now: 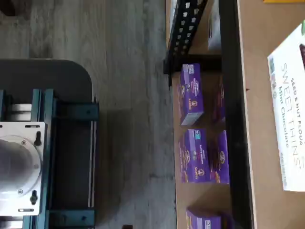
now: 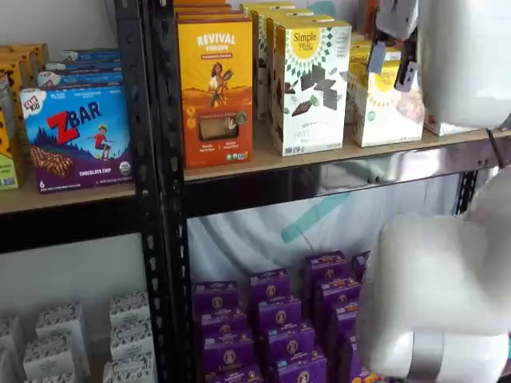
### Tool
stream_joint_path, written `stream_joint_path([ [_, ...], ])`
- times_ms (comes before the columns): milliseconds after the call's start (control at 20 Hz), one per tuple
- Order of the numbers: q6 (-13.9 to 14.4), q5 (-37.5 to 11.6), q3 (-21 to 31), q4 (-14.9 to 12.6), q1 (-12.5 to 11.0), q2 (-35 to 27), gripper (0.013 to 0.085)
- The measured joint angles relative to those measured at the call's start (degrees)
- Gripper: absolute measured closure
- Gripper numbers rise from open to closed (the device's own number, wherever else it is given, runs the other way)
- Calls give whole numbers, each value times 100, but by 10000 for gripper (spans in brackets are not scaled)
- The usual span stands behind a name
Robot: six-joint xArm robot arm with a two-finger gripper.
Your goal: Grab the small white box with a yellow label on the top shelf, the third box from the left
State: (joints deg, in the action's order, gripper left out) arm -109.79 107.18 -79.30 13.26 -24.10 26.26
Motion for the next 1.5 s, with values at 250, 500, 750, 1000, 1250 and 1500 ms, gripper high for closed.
stream_joint_path([
  [250, 116, -121, 104, -14, 128, 111, 130],
  [500, 185, -156, 142, 2, 191, 147, 130],
  [750, 181, -296, 234, 276, 98, 217, 130],
  [1000, 118, -653, 357, 668, -75, 292, 130],
  [1250, -1, -1011, 383, 887, -218, 211, 130],
  [1500, -95, -1075, 205, 1006, -327, -45, 130],
])
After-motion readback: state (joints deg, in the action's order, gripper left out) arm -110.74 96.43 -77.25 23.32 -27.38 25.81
